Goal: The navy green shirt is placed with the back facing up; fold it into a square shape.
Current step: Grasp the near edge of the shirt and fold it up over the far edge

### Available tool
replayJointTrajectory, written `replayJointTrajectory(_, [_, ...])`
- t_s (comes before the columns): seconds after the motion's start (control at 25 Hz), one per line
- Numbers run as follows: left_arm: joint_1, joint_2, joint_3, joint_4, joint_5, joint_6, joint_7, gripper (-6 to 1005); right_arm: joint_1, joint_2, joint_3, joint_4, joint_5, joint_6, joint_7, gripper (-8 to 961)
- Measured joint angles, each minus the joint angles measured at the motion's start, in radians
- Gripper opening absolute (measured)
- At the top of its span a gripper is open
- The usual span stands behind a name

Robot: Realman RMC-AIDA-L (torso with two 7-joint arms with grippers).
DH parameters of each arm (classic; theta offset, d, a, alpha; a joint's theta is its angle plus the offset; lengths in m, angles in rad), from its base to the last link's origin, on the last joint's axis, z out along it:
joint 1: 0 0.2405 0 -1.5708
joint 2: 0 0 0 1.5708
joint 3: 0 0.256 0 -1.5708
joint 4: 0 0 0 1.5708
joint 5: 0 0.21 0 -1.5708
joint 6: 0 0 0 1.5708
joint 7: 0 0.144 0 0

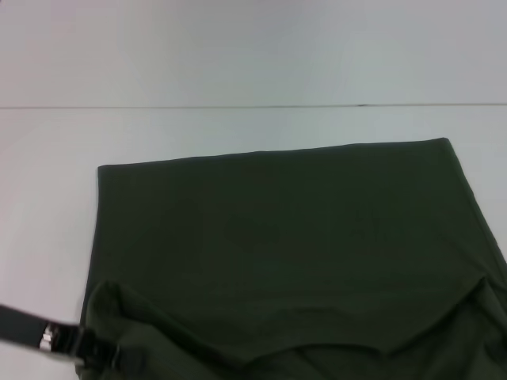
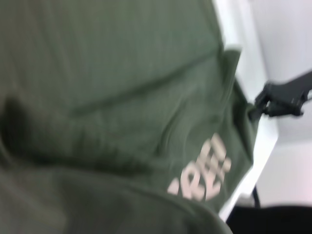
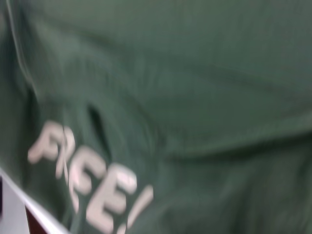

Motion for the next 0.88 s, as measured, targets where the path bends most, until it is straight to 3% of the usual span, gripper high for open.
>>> replayJointTrajectory(0.28, [-0.037,0.036,-0.161,-0.016,-0.064,-0.034,-0.037,45,-0.015,-0.063,0.131,0.01,0.172,0.055,0.028,73])
replayJointTrajectory(0.44, [-0.044,0.048,-0.201,-0.031,-0.154,-0.112,-0.071,45,-0.021,-0.081,0.146,0.014,0.293,0.127,0.061,77])
replayJointTrajectory(0.64, [-0.04,0.048,-0.213,-0.067,-0.256,-0.278,-0.09,46,-0.021,-0.072,0.147,0.015,0.41,0.249,0.08,81])
replayJointTrajectory(0.88, [-0.031,0.036,-0.204,-0.126,-0.366,-0.456,-0.043,46,-0.009,-0.029,0.134,0.046,0.498,0.47,0.065,86])
